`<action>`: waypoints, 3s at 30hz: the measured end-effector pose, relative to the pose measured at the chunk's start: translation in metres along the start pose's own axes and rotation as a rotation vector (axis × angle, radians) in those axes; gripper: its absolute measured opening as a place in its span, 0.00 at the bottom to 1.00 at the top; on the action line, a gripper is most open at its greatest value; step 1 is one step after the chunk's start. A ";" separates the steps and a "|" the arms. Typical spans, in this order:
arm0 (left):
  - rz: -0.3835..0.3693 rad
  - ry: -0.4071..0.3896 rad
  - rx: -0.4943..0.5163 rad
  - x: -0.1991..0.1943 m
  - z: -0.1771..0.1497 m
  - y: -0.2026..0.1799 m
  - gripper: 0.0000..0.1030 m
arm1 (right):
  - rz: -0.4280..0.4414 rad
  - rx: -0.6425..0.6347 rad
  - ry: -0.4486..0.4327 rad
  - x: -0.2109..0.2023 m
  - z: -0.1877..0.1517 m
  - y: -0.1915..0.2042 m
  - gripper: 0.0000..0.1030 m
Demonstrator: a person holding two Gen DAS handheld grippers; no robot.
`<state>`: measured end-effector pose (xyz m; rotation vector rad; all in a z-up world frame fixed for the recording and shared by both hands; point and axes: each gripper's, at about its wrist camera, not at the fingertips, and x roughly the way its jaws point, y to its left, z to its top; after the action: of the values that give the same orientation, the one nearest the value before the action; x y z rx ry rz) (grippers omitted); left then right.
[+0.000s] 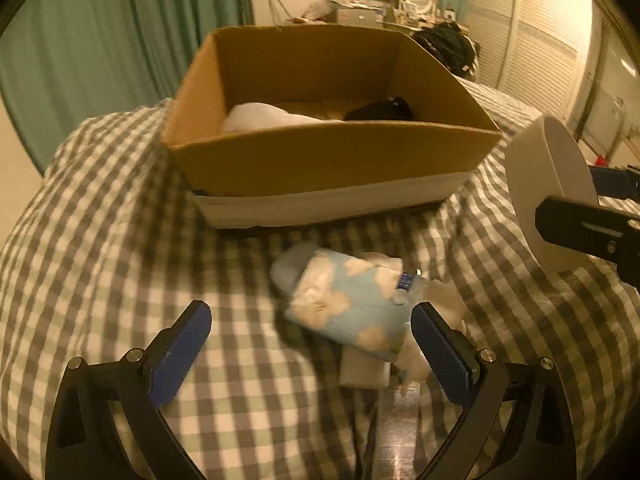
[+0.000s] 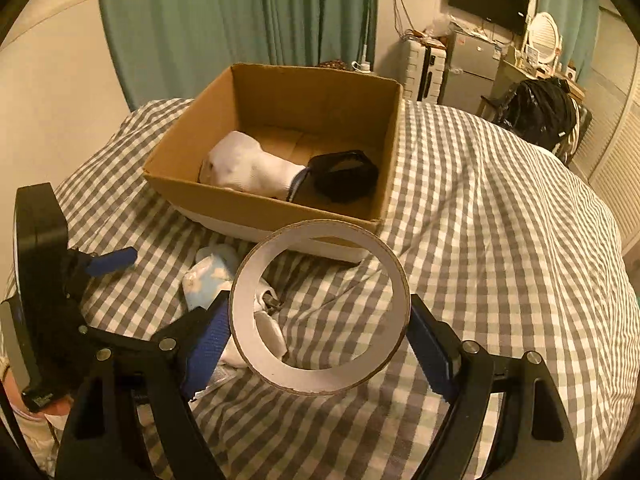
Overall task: Organize objects
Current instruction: 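Grasp the white tape roll with the right gripper while the left grasps the tissue pack, then lower the tape roll and blue tissue pack into the box and release both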
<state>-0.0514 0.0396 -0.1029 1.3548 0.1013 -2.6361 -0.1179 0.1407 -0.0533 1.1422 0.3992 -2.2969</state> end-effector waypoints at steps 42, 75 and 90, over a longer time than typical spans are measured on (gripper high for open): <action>0.036 -0.220 -0.049 -0.108 0.046 0.020 0.80 | 0.056 0.008 -0.159 -0.065 0.015 0.006 0.81; 0.099 -0.189 0.047 0.024 0.183 0.033 0.80 | 0.016 0.042 -0.137 0.065 0.178 -0.027 0.80; 0.038 -0.175 0.035 0.026 0.176 0.030 0.96 | 0.064 0.099 -0.210 0.057 0.175 -0.027 0.95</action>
<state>-0.2017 -0.0180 -0.0210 1.1182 0.0065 -2.7220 -0.2747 0.0596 0.0066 0.9319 0.1688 -2.3724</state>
